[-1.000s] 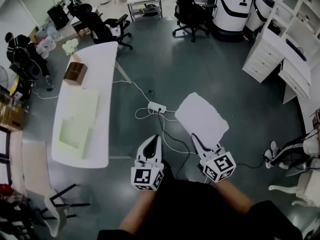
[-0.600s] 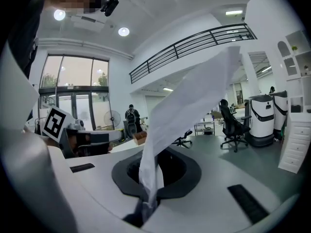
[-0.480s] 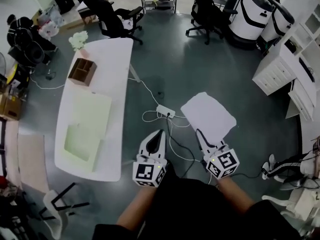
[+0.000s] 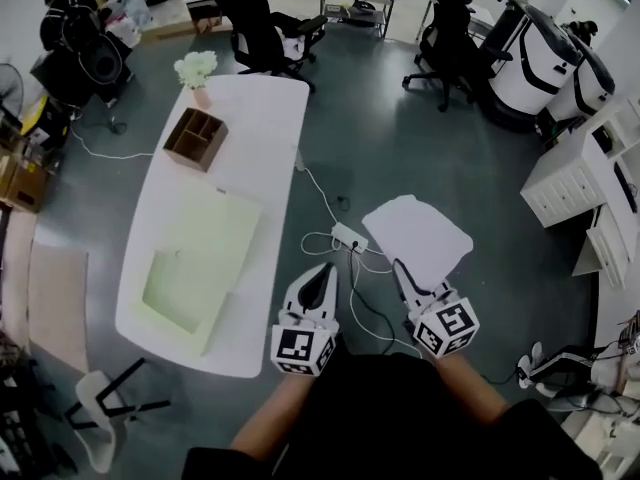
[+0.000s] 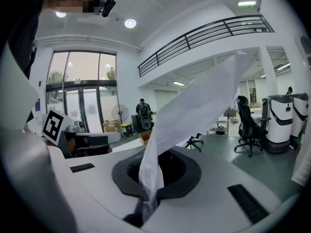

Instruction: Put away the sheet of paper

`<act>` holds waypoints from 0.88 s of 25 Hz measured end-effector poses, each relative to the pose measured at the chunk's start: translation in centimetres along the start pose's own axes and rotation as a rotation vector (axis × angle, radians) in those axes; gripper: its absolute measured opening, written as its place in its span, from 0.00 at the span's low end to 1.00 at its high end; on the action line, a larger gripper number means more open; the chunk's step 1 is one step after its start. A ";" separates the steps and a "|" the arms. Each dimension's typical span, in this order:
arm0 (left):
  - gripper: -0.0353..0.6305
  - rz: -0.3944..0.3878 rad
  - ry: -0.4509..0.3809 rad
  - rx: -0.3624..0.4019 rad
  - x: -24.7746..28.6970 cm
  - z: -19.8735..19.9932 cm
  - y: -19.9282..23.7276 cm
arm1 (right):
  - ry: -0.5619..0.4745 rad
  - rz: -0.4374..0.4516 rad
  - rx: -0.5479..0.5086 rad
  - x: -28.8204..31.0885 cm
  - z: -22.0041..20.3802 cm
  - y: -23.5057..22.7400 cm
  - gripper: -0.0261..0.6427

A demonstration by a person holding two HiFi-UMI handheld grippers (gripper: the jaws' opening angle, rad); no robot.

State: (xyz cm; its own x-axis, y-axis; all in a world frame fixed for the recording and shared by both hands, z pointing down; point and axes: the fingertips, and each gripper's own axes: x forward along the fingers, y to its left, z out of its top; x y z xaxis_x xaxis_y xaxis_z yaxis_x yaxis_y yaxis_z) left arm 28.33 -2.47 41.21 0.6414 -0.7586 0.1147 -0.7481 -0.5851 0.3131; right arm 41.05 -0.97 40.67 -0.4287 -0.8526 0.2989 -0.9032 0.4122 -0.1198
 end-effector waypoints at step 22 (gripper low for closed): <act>0.06 0.577 -0.076 -0.086 -12.7 0.1 19.2 | 0.123 0.610 0.008 17.5 1.3 17.8 0.03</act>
State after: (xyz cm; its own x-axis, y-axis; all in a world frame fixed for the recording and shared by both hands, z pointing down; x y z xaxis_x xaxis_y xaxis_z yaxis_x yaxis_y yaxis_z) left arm 5.81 -4.10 45.63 0.1187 -0.9676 0.2227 -0.9539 -0.0489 0.2962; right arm 17.46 -8.96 42.56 -0.8624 -0.4208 0.2815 -0.4968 0.8105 -0.3104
